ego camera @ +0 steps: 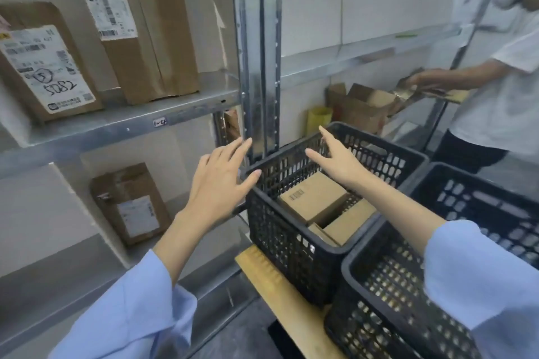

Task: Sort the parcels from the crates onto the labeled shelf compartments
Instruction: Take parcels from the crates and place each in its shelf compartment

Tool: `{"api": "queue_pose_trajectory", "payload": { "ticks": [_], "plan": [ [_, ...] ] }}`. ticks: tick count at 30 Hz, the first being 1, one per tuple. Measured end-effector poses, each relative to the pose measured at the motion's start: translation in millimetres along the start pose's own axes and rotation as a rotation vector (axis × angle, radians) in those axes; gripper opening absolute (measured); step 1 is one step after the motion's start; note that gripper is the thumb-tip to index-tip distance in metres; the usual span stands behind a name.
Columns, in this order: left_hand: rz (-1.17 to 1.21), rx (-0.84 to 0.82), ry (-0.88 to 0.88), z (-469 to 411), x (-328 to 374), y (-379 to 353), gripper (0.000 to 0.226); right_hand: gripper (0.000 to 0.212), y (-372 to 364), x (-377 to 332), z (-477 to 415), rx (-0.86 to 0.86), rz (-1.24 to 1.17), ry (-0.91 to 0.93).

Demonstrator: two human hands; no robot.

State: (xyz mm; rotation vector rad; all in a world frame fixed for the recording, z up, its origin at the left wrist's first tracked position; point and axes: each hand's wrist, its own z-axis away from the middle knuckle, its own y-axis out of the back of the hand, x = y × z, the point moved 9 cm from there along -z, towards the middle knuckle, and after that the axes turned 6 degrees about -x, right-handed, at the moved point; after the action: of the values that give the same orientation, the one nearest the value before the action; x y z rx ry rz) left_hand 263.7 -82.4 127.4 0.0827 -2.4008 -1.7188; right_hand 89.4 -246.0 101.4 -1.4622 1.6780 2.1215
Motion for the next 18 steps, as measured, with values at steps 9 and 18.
{"api": "queue_pose_trajectory", "payload": {
  "ticks": [9, 18],
  "plan": [
    [0.103, -0.134, -0.131, -62.3, 60.4, -74.0, 0.068, 0.079, -14.3, 79.2, 12.6, -0.005, -0.014, -0.141],
    [0.115, -0.473, -0.280, -146.9, 58.8, -199.3, 0.076, 0.101, -68.9, 147.6, -34.9, 0.092, -0.213, -0.421]
  ]
}}
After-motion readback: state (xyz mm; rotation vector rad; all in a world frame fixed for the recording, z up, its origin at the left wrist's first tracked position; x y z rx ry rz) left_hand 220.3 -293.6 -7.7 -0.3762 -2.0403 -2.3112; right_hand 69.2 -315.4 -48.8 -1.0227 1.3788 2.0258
